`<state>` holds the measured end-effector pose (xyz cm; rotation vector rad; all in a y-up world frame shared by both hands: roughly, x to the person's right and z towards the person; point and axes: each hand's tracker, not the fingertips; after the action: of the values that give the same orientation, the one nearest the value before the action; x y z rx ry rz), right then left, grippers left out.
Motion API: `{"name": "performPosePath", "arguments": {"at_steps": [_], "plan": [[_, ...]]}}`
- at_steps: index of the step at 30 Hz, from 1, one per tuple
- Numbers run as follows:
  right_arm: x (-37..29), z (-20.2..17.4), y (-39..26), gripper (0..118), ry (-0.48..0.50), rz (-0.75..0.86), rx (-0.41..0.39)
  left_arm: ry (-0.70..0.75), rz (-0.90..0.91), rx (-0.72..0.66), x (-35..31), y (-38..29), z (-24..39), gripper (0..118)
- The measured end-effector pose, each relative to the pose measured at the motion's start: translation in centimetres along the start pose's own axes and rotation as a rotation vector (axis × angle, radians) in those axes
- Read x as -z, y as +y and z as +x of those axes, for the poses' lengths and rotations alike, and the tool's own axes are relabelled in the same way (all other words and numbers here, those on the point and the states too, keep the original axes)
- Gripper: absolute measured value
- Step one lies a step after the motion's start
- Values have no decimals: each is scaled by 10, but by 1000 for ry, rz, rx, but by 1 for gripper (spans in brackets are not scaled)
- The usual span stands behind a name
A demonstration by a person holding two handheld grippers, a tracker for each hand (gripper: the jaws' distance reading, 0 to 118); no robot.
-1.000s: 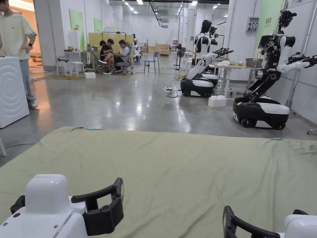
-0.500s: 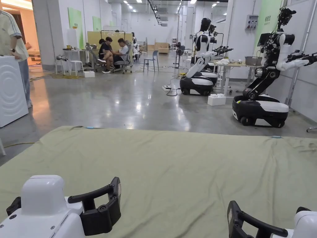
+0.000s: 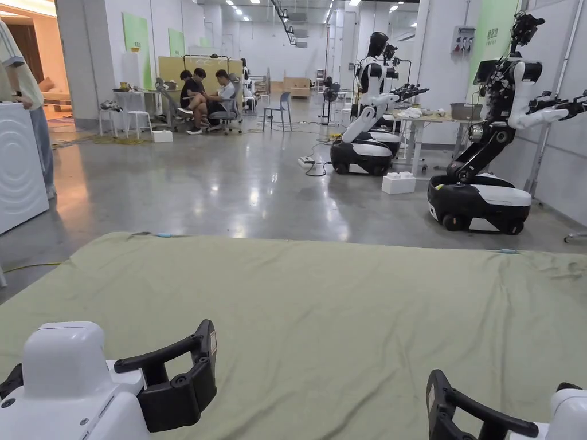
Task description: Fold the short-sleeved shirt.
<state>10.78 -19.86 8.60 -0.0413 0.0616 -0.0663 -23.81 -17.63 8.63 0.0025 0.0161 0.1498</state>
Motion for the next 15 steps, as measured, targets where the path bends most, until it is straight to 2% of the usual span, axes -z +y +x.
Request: {"name": "performPosePath", "arguments": {"at_steps": [15], "plan": [[0,-2,-1,118,-16,12,-24,-1,7,11,0,1,2,118]]}}
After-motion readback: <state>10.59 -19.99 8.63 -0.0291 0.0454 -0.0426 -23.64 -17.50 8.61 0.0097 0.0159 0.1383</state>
